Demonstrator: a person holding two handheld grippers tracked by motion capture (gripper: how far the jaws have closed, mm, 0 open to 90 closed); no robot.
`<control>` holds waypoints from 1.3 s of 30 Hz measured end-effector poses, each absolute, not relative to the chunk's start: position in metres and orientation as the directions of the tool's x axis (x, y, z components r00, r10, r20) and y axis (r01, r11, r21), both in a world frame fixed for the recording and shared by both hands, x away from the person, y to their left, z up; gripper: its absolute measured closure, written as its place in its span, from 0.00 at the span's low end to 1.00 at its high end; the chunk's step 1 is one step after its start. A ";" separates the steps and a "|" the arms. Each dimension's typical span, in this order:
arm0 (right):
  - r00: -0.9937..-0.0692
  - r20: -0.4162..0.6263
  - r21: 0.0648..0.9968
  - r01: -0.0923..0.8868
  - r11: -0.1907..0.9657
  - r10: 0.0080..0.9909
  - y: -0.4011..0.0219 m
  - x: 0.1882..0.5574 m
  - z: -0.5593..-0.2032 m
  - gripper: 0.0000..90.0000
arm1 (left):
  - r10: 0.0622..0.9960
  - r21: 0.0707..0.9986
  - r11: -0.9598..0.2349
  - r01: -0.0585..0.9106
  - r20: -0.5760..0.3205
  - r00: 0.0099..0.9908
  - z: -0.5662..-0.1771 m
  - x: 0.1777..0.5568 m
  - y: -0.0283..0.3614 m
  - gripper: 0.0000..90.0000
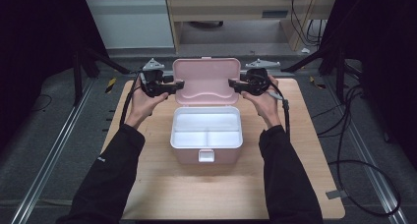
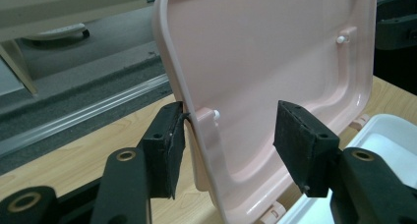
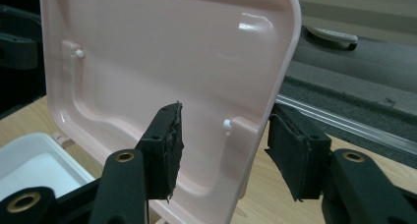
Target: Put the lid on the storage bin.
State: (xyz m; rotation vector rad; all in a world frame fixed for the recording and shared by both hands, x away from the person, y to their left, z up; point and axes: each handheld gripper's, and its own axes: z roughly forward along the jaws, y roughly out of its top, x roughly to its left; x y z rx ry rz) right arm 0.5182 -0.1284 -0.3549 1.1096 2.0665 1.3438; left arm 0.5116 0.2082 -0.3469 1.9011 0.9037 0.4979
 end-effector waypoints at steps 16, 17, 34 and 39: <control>-0.605 0.000 0.896 0.354 0.270 0.796 -0.131 0.482 -0.337 0.57 | 0.744 0.875 -0.358 0.325 0.057 0.666 -0.336 0.475 0.208 0.52; -0.606 0.000 0.896 0.353 0.270 0.795 -0.131 0.478 -0.337 0.58 | 0.742 0.873 -0.366 0.322 0.065 0.667 -0.336 0.473 0.207 0.53; -0.620 -0.069 0.883 0.327 0.338 0.781 -0.137 0.428 -0.340 0.79 | 0.736 0.859 -0.424 0.287 0.143 0.661 -0.347 0.430 0.212 0.71; -0.637 -0.061 0.881 0.327 0.342 0.769 -0.143 0.414 -0.346 0.87 | 0.738 0.862 -0.391 0.322 0.084 0.670 -0.353 0.418 0.217 0.79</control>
